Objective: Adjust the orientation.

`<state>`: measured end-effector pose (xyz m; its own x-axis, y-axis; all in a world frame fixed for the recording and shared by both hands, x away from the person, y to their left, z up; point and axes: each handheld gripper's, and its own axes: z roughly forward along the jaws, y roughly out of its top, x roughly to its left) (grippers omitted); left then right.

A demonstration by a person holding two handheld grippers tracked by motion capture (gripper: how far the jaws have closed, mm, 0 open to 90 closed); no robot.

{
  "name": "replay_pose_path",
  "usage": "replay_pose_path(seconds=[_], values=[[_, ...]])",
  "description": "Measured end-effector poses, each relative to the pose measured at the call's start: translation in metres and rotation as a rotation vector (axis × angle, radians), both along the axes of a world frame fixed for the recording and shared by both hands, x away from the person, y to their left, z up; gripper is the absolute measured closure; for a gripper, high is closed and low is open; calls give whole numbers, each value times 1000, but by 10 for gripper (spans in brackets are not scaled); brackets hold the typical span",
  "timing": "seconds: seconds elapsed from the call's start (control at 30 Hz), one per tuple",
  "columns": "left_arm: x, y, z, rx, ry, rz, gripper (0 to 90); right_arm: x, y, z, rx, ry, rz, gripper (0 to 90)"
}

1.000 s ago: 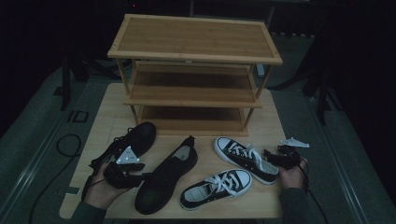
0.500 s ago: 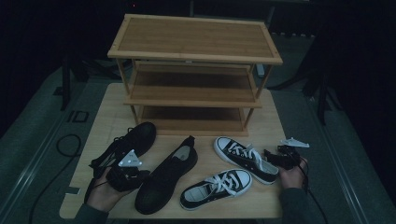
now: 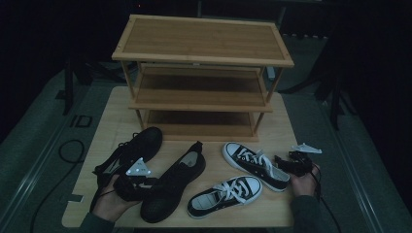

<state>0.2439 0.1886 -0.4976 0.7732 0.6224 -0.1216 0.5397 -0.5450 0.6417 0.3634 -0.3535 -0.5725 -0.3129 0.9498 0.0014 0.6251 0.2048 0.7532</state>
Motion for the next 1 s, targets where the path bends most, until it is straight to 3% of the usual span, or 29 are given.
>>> replay_pose_path(seconds=[0.07, 0.1, 0.13, 0.23, 0.4, 0.6, 0.63, 0.77, 0.87, 0.93, 1.0], values=[[0, -1, 0, 8, -7, 4, 794, 0, 0, 0, 0, 0, 0, 304], [-1, -3, 1, 30, -13, 18, 794, 0, 0, 0, 0, 0, 0, 304], [0, -2, 1, 35, -12, 28, 883, 0, 0, 0, 0, 0, 0, 303], [1, -2, 4, 31, -11, 41, 898, 0, 0, 0, 0, 0, 0, 304], [4, -1, 12, 15, -44, 66, 900, 0, 0, 0, 0, 0, 0, 304], [2, -3, 11, 14, -39, 30, 898, 0, 0, 0, 0, 0, 0, 304], [1, -2, 10, 3, -39, 31, 880, 0, 0, 0, -1, 0, 1, 304], [0, 0, 6, -26, -30, 3, 636, 0, 0, 0, -1, 0, 1, 304], [3, -1, 3, -16, -19, 14, 572, 0, 0, 0, -1, 0, 0, 304], [6, -3, 0, -24, 5, 4, 635, 0, 0, 0, -1, 0, 1, 305], [7, -7, -1, -12, 7, -2, 777, 0, 0, 0, -1, 0, 1, 305]])
